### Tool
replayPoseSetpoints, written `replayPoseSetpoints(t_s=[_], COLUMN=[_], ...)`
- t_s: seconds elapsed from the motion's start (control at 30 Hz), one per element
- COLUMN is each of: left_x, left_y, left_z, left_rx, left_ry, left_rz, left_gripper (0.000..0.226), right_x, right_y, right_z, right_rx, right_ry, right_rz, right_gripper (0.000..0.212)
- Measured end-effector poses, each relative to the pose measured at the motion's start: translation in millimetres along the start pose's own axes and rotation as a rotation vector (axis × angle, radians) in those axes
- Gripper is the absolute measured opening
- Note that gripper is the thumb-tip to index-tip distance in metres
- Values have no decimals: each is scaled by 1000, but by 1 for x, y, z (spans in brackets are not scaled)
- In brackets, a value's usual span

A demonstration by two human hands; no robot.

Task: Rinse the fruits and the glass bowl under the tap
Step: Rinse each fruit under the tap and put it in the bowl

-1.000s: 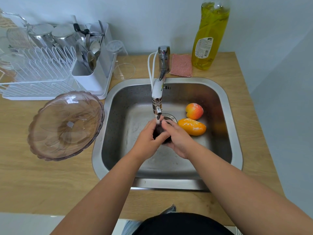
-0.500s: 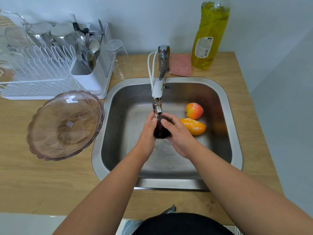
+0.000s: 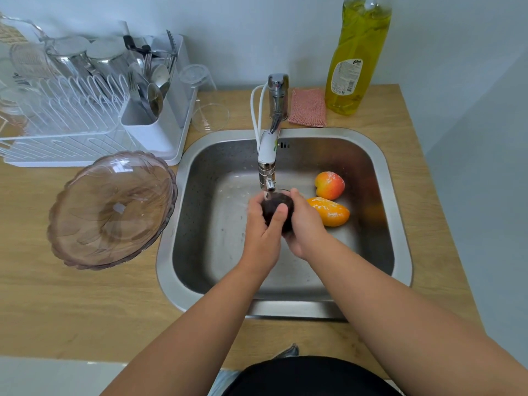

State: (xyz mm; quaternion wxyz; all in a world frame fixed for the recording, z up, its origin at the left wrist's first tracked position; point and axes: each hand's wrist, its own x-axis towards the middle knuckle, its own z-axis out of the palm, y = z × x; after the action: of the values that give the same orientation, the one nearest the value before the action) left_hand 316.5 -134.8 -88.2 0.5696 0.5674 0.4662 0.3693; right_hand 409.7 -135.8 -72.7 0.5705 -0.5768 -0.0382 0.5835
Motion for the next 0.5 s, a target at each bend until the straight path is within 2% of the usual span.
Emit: replayPoseSetpoints(t_s=[0.07, 0.13, 0.2, 0.3, 0.33, 0.5], left_x=[2, 9, 21, 32, 32, 27], left_y=[-2, 1, 3, 6, 9, 11], left_z=[-2, -4, -5, -4, -3, 4], left_rx=[39, -37, -224, -555, -608, -629], left_ry=[18, 75, 162, 261, 264, 262], left_rz=[59, -6, -177, -479, -537, -515], left_gripper=[42, 27, 31, 46, 46, 47], right_x=[-2, -4, -7, -11, -13, -14], right_y=[-5, -4, 2, 15, 16, 15], right_z=[-2, 0, 3, 2, 1, -3], right_rx=[-22, -64, -119, -226, -255, -288], right_ry=[-63, -104, -149, -166, -160, -185], right_rz=[115, 82, -43, -189, -213, -269], right_gripper=[39, 38, 36, 56, 55, 55])
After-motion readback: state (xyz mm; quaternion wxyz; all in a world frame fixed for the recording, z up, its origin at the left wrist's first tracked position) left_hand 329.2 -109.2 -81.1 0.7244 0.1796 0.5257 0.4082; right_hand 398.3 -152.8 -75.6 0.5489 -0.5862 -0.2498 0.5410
